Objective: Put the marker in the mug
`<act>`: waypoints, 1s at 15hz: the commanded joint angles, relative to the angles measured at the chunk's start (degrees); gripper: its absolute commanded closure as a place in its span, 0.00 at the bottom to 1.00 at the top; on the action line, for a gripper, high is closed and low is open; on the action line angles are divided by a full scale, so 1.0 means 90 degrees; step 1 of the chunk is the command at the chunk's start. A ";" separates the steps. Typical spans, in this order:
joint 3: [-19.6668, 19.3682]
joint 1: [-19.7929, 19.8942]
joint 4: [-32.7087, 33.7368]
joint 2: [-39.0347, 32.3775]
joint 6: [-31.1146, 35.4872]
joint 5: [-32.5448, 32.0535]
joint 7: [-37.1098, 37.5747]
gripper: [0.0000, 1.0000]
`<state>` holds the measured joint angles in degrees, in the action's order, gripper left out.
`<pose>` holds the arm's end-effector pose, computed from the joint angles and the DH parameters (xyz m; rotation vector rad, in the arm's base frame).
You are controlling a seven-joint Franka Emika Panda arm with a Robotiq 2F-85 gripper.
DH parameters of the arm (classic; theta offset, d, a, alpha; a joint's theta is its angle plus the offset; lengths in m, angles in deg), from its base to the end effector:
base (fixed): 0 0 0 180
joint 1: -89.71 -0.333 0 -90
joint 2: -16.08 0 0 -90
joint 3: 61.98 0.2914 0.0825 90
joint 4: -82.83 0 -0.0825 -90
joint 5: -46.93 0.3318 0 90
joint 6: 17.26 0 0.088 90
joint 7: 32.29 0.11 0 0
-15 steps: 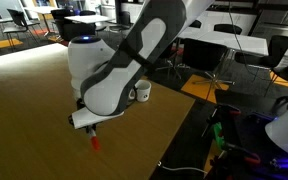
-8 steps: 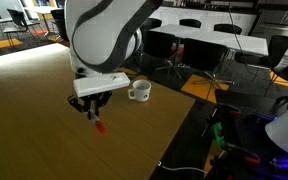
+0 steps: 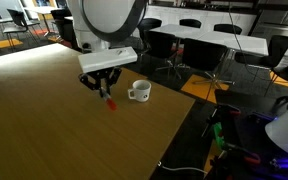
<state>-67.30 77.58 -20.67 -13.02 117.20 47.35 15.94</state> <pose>0.6007 0.0765 0.2777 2.9239 -1.0931 0.0765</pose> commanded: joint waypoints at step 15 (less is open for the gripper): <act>-0.0459 -0.0553 0.0037 0.0628 -0.2753 -0.3332 0.5985 0.94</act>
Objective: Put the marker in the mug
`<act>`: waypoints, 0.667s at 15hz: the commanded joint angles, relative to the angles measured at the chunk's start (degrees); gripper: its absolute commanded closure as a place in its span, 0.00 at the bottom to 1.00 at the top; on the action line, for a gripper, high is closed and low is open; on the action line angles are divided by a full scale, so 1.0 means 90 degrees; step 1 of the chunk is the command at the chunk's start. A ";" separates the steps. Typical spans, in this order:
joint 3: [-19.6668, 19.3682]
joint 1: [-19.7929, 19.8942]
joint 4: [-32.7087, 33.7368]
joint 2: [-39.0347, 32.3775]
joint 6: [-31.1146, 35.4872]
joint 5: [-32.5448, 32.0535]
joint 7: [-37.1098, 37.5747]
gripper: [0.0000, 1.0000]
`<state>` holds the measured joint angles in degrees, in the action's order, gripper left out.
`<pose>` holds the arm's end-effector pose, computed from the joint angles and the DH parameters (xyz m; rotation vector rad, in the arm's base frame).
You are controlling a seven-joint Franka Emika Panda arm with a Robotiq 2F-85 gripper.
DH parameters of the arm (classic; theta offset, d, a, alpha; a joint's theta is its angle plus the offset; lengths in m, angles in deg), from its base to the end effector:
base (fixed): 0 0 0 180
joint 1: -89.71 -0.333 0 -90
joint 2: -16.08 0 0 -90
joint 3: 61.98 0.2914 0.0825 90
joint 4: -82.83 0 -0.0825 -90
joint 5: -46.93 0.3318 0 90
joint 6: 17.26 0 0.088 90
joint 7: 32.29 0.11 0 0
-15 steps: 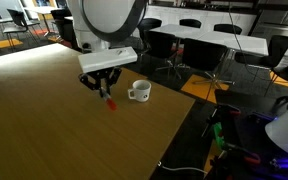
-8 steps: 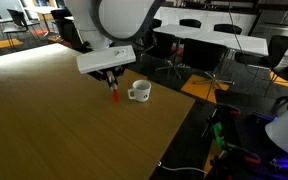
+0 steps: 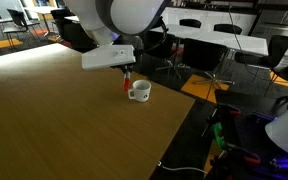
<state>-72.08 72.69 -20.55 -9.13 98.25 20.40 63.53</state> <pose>0.5733 0.0491 0.3026 2.1218 -1.6001 0.3082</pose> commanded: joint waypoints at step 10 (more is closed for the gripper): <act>0.0269 0.0316 0.0261 0.0246 -0.2427 -0.1467 0.2052 0.94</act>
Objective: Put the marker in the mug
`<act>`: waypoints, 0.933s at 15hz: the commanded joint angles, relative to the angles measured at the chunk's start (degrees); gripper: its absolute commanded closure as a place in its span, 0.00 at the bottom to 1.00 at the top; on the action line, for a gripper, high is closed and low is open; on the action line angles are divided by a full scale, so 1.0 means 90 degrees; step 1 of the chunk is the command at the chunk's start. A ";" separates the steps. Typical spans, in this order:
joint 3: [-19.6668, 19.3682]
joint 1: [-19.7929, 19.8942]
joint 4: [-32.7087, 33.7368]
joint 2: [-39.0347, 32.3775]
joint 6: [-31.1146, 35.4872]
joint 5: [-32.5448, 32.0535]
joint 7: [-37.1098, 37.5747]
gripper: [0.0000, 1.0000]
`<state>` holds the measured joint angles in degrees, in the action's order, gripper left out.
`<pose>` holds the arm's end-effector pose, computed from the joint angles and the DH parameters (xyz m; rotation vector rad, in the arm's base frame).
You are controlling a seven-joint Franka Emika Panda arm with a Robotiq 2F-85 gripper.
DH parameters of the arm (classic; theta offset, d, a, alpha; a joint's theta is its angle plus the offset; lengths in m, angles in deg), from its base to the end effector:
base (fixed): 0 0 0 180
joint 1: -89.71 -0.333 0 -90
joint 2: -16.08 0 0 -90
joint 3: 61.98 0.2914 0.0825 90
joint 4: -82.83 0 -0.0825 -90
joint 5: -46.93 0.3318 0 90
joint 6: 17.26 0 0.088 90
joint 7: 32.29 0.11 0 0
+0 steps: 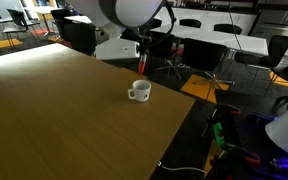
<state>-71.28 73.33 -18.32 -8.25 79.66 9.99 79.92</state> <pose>0.5526 0.0160 0.3233 1.6488 -1.6782 0.4242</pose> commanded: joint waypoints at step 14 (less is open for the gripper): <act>0.0369 0.0594 0.0087 -0.0230 -0.0466 -0.1189 0.1373 0.94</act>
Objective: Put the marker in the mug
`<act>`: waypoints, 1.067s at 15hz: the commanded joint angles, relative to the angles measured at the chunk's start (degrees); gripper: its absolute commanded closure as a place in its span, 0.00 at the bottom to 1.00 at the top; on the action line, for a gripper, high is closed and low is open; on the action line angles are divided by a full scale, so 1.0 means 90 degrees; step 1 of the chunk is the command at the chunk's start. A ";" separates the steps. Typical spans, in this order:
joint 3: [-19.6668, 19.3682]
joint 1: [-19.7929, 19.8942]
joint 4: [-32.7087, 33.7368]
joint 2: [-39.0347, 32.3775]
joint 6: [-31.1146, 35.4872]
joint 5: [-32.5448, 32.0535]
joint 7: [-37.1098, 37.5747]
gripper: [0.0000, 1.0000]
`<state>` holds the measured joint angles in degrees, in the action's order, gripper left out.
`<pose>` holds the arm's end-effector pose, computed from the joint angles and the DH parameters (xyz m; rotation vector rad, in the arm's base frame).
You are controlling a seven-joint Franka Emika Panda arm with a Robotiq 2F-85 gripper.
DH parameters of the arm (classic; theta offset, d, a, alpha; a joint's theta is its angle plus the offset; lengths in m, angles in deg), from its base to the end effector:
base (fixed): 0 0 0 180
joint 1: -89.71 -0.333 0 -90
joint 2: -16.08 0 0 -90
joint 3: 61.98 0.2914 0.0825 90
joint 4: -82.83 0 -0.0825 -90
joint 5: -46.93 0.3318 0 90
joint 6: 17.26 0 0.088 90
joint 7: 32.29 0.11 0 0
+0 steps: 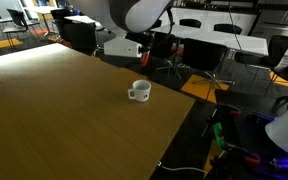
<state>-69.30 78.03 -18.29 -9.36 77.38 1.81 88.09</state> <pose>0.5542 -0.0247 0.3194 1.4585 -1.7016 0.5645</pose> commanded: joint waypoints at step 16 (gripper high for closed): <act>0.0344 0.0402 0.0130 -0.0972 0.0783 -0.0980 0.0806 0.94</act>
<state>-66.58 80.90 -18.20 -16.62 84.37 -5.73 94.48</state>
